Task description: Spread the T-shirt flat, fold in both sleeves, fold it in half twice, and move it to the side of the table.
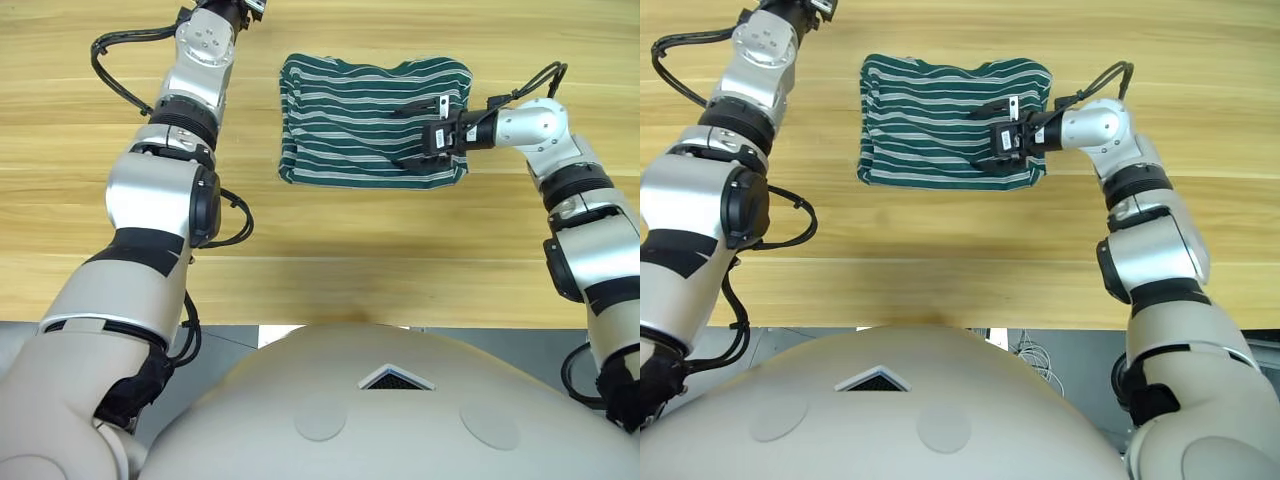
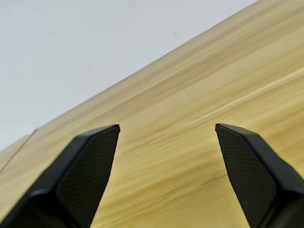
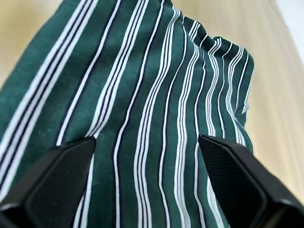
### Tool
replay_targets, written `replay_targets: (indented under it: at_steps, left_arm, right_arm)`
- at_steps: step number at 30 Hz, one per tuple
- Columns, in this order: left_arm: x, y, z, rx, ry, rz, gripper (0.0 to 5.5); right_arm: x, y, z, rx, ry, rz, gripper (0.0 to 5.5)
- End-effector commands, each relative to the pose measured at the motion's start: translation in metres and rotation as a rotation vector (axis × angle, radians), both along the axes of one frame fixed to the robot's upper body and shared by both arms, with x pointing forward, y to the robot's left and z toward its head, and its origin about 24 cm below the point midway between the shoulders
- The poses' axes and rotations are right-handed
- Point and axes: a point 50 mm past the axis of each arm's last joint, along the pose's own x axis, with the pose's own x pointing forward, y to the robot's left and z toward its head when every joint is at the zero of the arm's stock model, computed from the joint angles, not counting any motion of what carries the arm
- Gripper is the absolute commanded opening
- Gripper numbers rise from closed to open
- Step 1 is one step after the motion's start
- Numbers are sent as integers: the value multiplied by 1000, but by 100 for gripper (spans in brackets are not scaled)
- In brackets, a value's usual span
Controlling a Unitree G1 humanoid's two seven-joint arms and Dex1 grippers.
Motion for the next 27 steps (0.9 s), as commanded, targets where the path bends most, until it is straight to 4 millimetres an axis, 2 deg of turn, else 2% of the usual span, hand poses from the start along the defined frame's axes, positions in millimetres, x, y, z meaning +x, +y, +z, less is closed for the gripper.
replay_targets:
  at_steps: [1, 3, 5, 7, 9, 11, 14, 18, 21, 23, 24, 25, 27]
  left_arm:
    - [-13, 11, -12, -104, -51, -45, 361]
    - [-19, 7, -15, -147, -84, -75, 361]
    - [-27, -10, -23, -186, -96, -138, 361]
    - [-37, -27, -33, -184, -86, -195, 361]
    - [-48, -40, -44, -185, -67, -239, 361]
    - [-59, -46, -53, -182, -55, -263, 361]
    - [-72, -49, -58, -175, -48, -282, 361]
    - [-82, -53, -61, -173, -36, -294, 361]
    - [-90, -55, -58, -178, -51, -303, 361]
    - [-94, -53, -55, -184, -65, -290, 361]
    - [-96, -52, -54, -190, -70, -281, 361]
    - [-99, -51, -53, -196, -75, -272, 361]
    - [-100, -47, -49, -195, -93, -260, 361]
  right_arm:
    - [-29, -103, -1, -401, 257, -139, 405]
    - [-5, -113, 20, -417, 115, -330, 405]
    - [22, -102, 35, -359, -75, -456, 405]
    - [35, -80, 37, -219, -135, -491, 405]
    - [31, -61, 22, -71, -50, -479, 405]
    - [19, -53, -3, 25, 132, -513, 405]
    - [4, -59, -30, 101, 352, -662, 405]
    - [3, -67, -33, 208, 501, -816, 405]
    - [-6, -66, -52, 175, 631, -915, 405]
    - [-6, -49, -61, 168, 708, -918, 405]
    - [-2, -31, -63, 189, 751, -898, 405]
    - [2, -5, -64, 215, 781, -816, 405]
    - [8, 47, -60, 207, 715, -615, 405]
